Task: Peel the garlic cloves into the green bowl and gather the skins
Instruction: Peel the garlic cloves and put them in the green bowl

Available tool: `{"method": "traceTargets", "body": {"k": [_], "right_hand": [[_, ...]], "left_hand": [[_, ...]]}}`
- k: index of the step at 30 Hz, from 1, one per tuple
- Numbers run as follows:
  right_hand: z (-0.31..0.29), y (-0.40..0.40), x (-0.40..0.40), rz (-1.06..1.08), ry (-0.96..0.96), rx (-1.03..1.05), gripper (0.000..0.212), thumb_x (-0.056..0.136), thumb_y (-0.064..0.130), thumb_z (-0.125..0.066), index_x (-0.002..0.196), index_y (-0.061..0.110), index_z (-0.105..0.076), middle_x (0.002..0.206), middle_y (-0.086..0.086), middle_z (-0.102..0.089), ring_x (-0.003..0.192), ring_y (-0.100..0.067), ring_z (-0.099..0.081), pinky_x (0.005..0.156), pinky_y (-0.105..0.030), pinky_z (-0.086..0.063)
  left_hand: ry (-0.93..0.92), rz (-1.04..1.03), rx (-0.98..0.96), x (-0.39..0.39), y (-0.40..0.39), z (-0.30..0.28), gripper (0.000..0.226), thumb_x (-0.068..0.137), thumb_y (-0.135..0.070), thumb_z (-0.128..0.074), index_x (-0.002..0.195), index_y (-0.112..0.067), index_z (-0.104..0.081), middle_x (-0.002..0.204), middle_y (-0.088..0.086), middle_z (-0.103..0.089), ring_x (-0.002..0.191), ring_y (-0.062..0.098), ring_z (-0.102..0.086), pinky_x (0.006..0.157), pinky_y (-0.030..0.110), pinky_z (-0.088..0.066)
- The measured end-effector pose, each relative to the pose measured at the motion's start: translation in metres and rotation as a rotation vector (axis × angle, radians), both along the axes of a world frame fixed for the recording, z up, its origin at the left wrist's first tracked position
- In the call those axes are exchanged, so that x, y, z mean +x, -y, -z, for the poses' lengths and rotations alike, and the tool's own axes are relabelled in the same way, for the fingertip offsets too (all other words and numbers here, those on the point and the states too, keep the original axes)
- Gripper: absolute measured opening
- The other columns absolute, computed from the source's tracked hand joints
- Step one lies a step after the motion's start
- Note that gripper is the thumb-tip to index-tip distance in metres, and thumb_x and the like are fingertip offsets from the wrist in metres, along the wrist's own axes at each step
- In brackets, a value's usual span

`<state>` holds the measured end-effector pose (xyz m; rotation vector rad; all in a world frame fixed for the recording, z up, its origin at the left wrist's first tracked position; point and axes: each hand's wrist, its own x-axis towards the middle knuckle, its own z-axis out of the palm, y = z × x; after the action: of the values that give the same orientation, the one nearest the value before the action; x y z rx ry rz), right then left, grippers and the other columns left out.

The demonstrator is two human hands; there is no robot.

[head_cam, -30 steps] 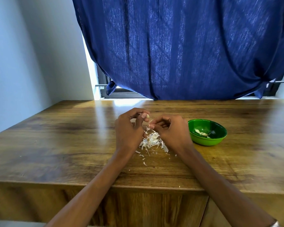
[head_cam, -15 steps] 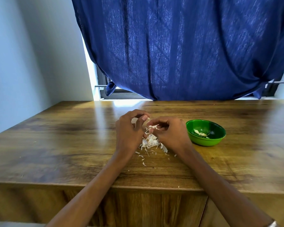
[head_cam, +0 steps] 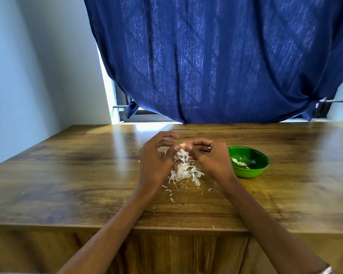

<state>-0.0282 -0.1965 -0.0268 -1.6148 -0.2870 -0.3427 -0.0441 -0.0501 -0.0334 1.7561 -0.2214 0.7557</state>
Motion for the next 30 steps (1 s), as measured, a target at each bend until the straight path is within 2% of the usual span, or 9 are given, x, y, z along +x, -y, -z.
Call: {"method": "traceTargets", "body": {"k": [5,10,12,14,16,19,23,26,30], "right_hand": [[-0.012,0.018,0.000,0.129,0.069,-0.176,0.013,0.087,0.015,-0.075,0.092,0.027,-0.076,0.084,0.009,-0.076,0.077,-0.005,-0.072,0.072,-0.026,-0.062],[-0.046,0.083,-0.001,0.268,0.089,-0.676,0.010,0.084,0.021,-0.079,0.087,0.031,-0.076,0.075,0.025,-0.066,0.068,0.010,-0.063,0.061,-0.001,-0.047],[-0.052,0.110,0.001,0.322,0.041,-0.792,0.013,0.082,0.021,-0.082,0.080,0.032,-0.076,0.069,0.025,-0.065,0.070,0.012,-0.060,0.054,-0.001,-0.041],[-0.050,0.129,0.003,0.345,-0.008,-0.884,0.019,0.081,0.022,-0.083,0.073,0.037,-0.074,0.066,0.025,-0.066,0.071,0.011,-0.062,0.055,-0.004,-0.038],[-0.047,0.135,0.004,0.299,-0.061,-0.952,0.024,0.085,0.018,-0.079,0.076,0.040,-0.073,0.071,0.026,-0.066,0.074,0.008,-0.063,0.053,-0.005,-0.039],[-0.051,0.135,0.006,0.274,-0.056,-0.997,0.034,0.092,0.009,-0.069,0.083,0.041,-0.075,0.082,0.023,-0.068,0.071,0.010,-0.059,0.050,-0.005,-0.040],[-0.061,0.117,0.001,0.251,0.112,-0.869,0.046,0.085,-0.008,-0.058,0.079,0.032,-0.080,0.076,0.023,-0.070,0.068,0.018,-0.059,0.056,-0.002,-0.042],[-0.057,0.093,-0.004,0.191,0.169,-0.792,0.036,0.085,-0.003,-0.061,0.069,0.024,-0.078,0.071,0.018,-0.072,0.069,0.006,-0.064,0.057,-0.007,-0.047],[-0.039,0.055,0.005,-0.005,0.131,-0.828,0.018,0.092,0.010,-0.066,0.078,0.019,-0.073,0.075,0.010,-0.072,0.071,0.002,-0.066,0.062,-0.010,-0.049]], "left_hand": [[0.049,-0.048,0.099,0.003,-0.003,0.005,0.014,0.097,-0.011,-0.068,0.107,-0.020,-0.071,0.092,-0.005,-0.076,0.043,0.013,-0.065,0.043,0.029,-0.050],[0.104,-0.114,0.328,0.006,-0.001,0.010,0.015,0.103,-0.018,-0.059,0.110,-0.026,-0.069,0.090,-0.014,-0.075,0.060,-0.005,-0.065,0.063,0.029,-0.057],[0.106,-0.129,0.350,0.006,-0.001,0.009,0.015,0.103,-0.017,-0.059,0.110,-0.026,-0.069,0.091,-0.014,-0.075,0.064,-0.007,-0.066,0.064,0.025,-0.055],[0.102,-0.151,0.362,0.006,0.000,0.009,0.015,0.103,-0.017,-0.059,0.110,-0.027,-0.068,0.091,-0.013,-0.075,0.067,-0.005,-0.067,0.064,0.021,-0.052],[0.098,-0.184,0.375,0.006,0.000,0.009,0.015,0.103,-0.018,-0.059,0.109,-0.027,-0.068,0.091,-0.013,-0.075,0.066,0.002,-0.068,0.065,0.028,-0.053],[0.090,-0.233,0.376,0.004,-0.001,0.009,0.015,0.102,-0.018,-0.057,0.109,-0.027,-0.067,0.092,-0.011,-0.075,0.070,0.010,-0.067,0.066,0.031,-0.049],[0.084,-0.311,0.330,0.002,-0.006,0.006,0.013,0.103,-0.016,-0.056,0.106,-0.020,-0.068,0.091,-0.005,-0.074,0.072,0.017,-0.068,0.066,0.034,-0.050],[0.071,-0.347,0.270,0.004,-0.007,0.004,0.012,0.103,-0.016,-0.056,0.103,-0.021,-0.067,0.088,-0.004,-0.074,0.073,0.019,-0.069,0.067,0.037,-0.053],[0.049,-0.357,0.246,0.005,-0.010,0.005,0.014,0.104,-0.015,-0.054,0.101,-0.022,-0.066,0.085,-0.008,-0.072,0.073,0.018,-0.068,0.067,0.036,-0.052]]}}
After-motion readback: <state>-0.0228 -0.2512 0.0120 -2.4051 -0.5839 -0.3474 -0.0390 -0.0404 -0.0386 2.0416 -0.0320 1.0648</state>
